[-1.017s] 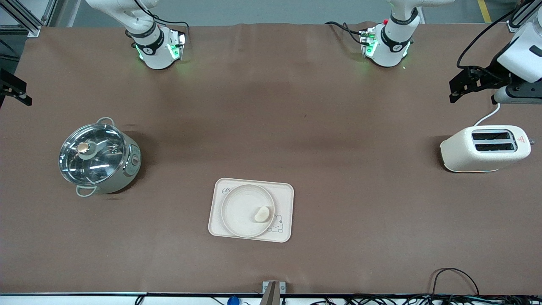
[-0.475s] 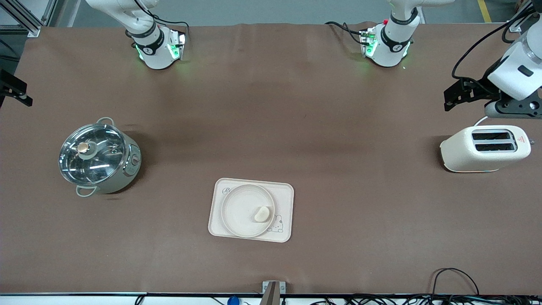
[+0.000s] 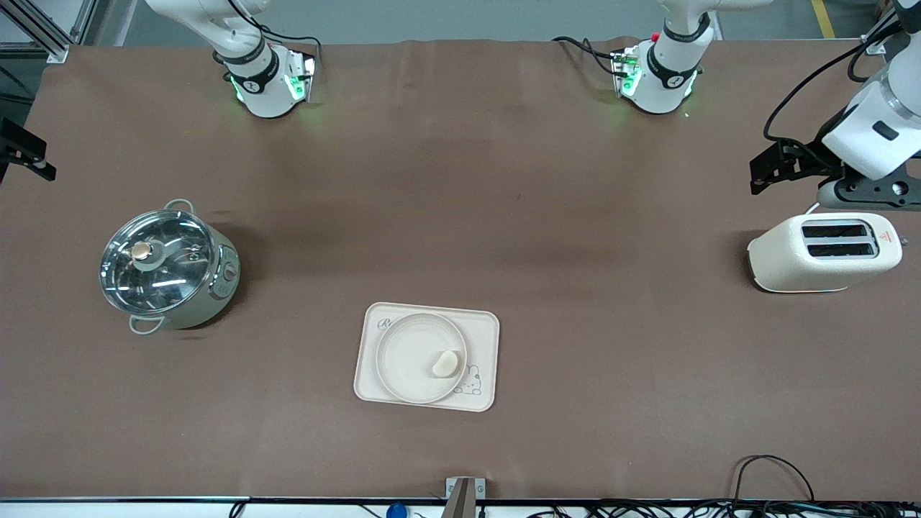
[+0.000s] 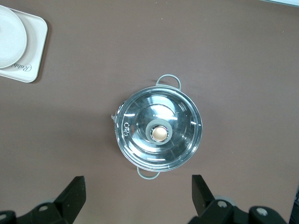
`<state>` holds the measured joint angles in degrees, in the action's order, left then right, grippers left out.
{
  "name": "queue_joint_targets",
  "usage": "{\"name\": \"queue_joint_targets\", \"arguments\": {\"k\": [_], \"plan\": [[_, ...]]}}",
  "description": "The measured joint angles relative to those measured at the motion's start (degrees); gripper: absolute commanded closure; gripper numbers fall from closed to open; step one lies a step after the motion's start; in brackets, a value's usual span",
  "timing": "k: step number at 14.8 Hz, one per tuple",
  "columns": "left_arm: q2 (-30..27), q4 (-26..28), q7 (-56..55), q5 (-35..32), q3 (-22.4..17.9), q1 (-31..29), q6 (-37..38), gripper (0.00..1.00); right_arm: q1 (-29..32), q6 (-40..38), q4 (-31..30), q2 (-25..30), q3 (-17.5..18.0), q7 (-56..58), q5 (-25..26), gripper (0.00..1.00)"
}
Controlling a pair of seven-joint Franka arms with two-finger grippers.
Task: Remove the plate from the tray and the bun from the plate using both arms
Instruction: 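Reach the right gripper toward the white plate on the tray, then lower the right gripper to the plate rim and close on it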
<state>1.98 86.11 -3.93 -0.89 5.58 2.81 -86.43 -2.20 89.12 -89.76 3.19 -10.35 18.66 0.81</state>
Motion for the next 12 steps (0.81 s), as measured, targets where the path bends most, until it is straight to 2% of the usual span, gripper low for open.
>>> {"name": "queue_joint_targets", "arguments": {"k": [4,7,12], "plan": [[0.0,0.0,0.0,0.4,0.0,-0.1,0.0,0.0,-0.5,0.3,0.0,0.0,0.1,0.0,-0.4,0.0],[0.1,0.0,0.0,0.4,0.0,-0.2,0.0,0.0,-2.2,1.0,-0.2,-0.9,0.2,-3.2,-3.2,0.0],[1.0,-0.2,0.0,0.4,-0.2,-0.3,-1.0,0.0,-8.1,7.3,-1.0,-9.3,0.7,-9.5,-10.0,0.0]]}}
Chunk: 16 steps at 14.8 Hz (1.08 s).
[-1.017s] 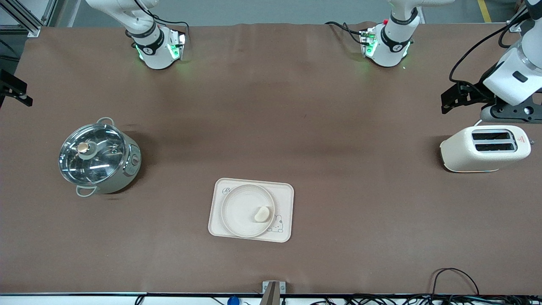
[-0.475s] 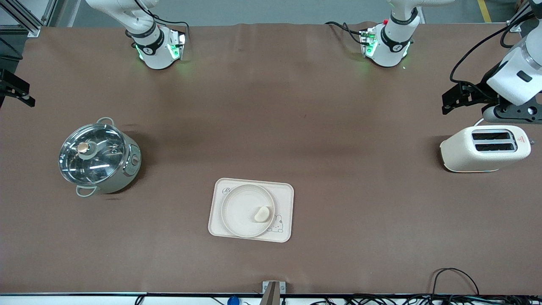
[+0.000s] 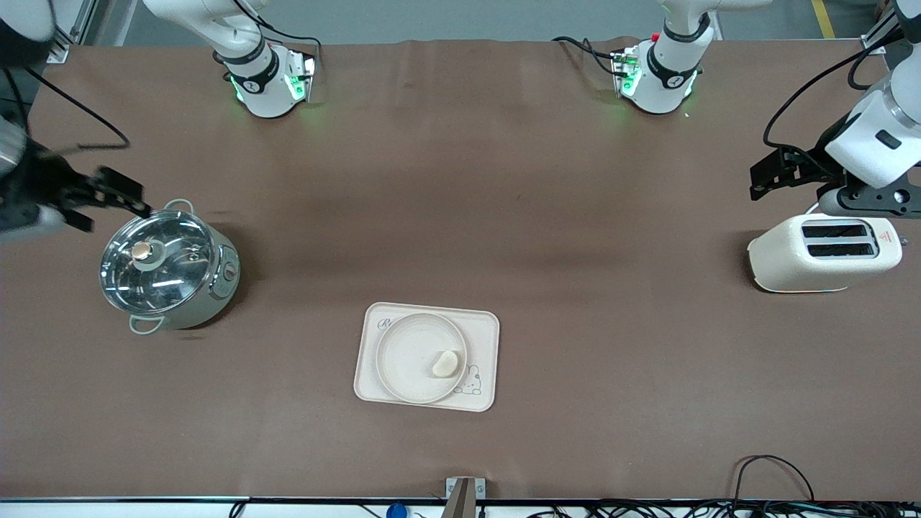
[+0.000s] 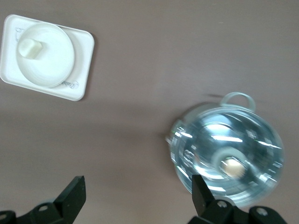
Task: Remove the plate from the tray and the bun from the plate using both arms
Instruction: 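Lower the right gripper to the plate rim and close on it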
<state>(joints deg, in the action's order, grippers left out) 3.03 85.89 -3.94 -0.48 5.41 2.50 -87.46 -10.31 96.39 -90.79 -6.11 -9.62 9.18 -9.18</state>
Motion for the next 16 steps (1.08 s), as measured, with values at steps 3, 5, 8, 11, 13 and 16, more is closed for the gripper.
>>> {"name": "queue_joint_targets", "arguments": {"k": [3,5,8,11,13,16], "plan": [[0.0,-0.9,0.0,0.0,-0.2,-0.2,-0.1,0.0,-1.9,5.7,-0.2,-6.7,0.0,-1.5,-4.4,0.0],[-0.1,-2.0,0.0,0.0,-0.3,-0.3,-0.1,0.0,-3.9,9.6,-0.1,-10.7,0.1,-4.2,-6.5,0.0],[-0.1,-2.4,0.0,0.0,-0.3,-0.3,-0.1,0.0,-8.3,14.3,0.0,-15.0,0.1,-7.6,-7.2,0.0],[0.0,-2.4,0.0,0.0,-0.3,-0.3,-0.1,0.0,-11.7,17.8,0.0,-19.2,0.1,-8.4,-9.1,0.0],[0.0,-2.4,0.0,0.0,-0.3,-0.3,-0.1,0.0,-13.4,20.8,0.0,-22.6,0.1,-8.6,-11.6,0.0],[0.0,-2.5,0.0,0.0,-0.2,-0.3,-0.1,0.0,-14.3,26.4,0.1,-28.2,0.1,-9.5,-18.5,0.0]]}}
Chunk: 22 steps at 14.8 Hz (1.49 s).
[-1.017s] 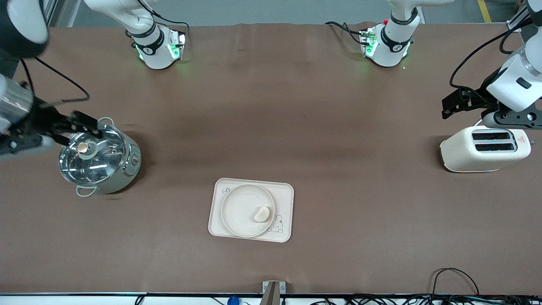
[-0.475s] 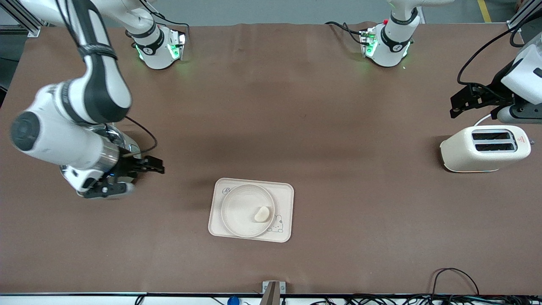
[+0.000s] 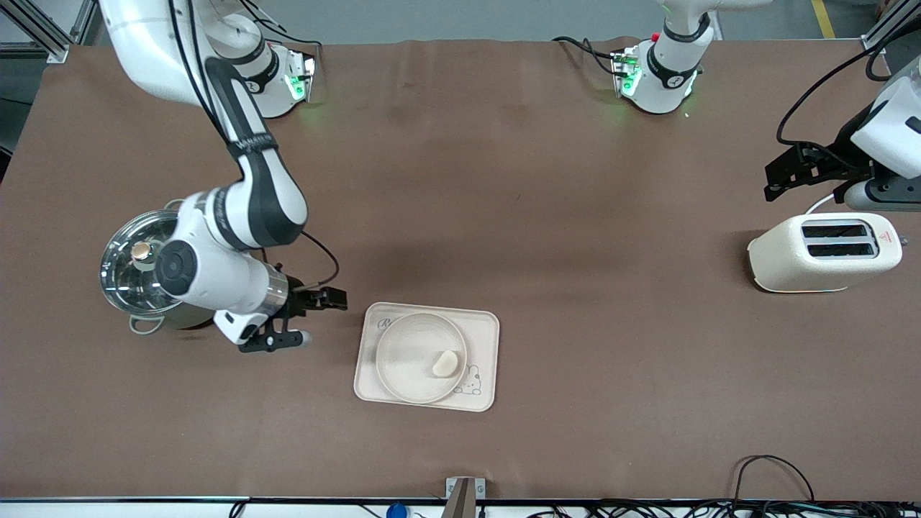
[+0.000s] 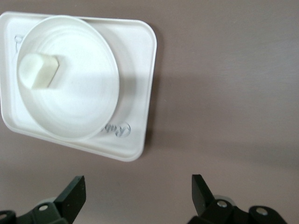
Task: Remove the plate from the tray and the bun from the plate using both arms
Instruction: 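Lower the right gripper to the plate rim and close on it, then lift the plate with the bun off the tray with the right gripper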
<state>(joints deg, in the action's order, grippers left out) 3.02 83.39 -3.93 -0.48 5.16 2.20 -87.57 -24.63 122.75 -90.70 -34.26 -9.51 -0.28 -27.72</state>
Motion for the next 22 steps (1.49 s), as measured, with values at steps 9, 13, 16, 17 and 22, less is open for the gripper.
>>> {"name": "queue_joint_targets", "arguments": {"k": [9,13,16,17,22], "plan": [[0.3,0.0,0.0,0.0,0.0,0.0,0.0,0.0,-6.4,11.8,3.2,-9.9,0.0,-15.1,-3.4,0.15],[0.9,0.0,0.0,0.0,0.0,0.0,-0.5,0.0,-6.2,11.8,6.0,-11.7,-0.6,-16.0,-3.7,0.46],[1.1,0.0,0.0,0.0,0.0,0.0,-0.8,0.0,-6.2,11.9,7.3,-12.7,-0.6,-16.7,-3.7,0.52],[1.1,0.0,0.0,0.0,0.0,0.0,-1.0,0.0,-6.2,12.5,7.6,-13.1,-0.6,-16.9,-3.8,0.53],[1.1,0.0,0.0,0.0,0.0,0.0,-1.2,0.0,-6.2,14.2,8.2,-14.5,-0.5,-17.1,-3.8,0.64]]}}
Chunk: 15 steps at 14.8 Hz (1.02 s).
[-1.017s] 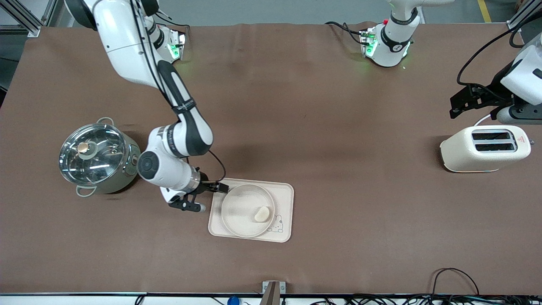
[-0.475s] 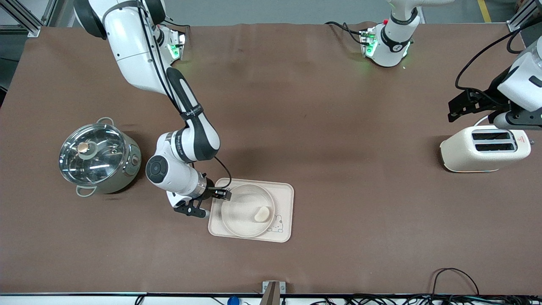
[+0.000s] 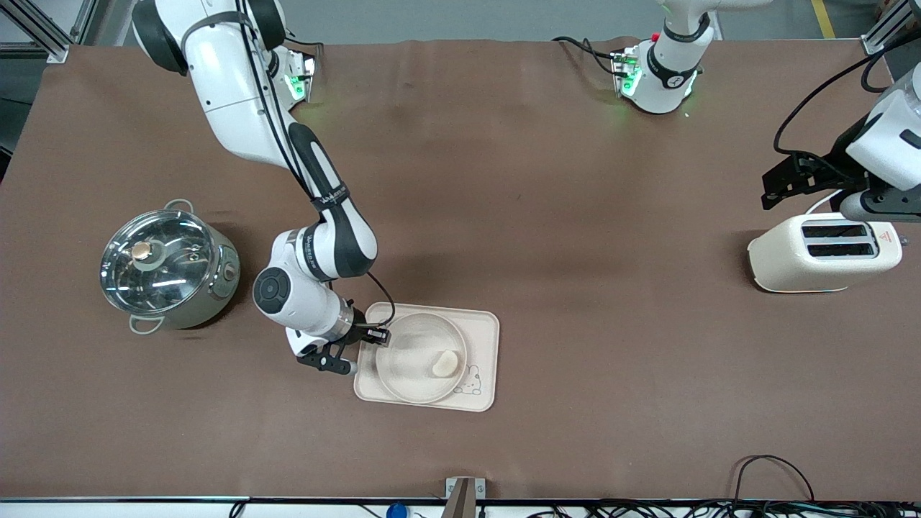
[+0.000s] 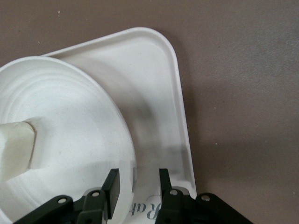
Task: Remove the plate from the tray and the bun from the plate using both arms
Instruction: 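Lift the plate with the bun off the tray with the right gripper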
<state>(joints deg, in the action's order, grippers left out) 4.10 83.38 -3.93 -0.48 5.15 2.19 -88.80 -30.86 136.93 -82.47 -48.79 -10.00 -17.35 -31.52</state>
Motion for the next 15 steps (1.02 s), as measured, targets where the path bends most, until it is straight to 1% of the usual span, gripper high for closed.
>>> {"name": "queue_joint_targets", "arguments": {"k": [1,4,7,9,15], "plan": [[0.0,0.0,0.0,0.0,0.0,0.0,0.0,0.0,0.0,0.0,0.1,-0.2,0.1,0.0,0.0,0.67],[0.0,-0.1,0.0,0.0,0.0,0.0,0.0,0.0,0.0,0.9,0.5,-0.9,0.3,0.0,-0.1,0.82],[0.0,-0.1,0.0,0.0,0.0,0.0,0.0,0.0,-0.1,1.1,0.7,-1.2,0.8,0.0,-0.3,0.95],[0.0,-0.1,0.0,0.0,0.0,0.0,0.0,0.0,0.0,1.4,1.0,-1.2,0.8,0.0,-0.7,0.99],[-0.1,-0.1,0.0,0.0,0.0,0.0,0.0,0.0,0.0,1.7,1.5,-1.1,0.9,1.2,-0.8,1.0]]}}
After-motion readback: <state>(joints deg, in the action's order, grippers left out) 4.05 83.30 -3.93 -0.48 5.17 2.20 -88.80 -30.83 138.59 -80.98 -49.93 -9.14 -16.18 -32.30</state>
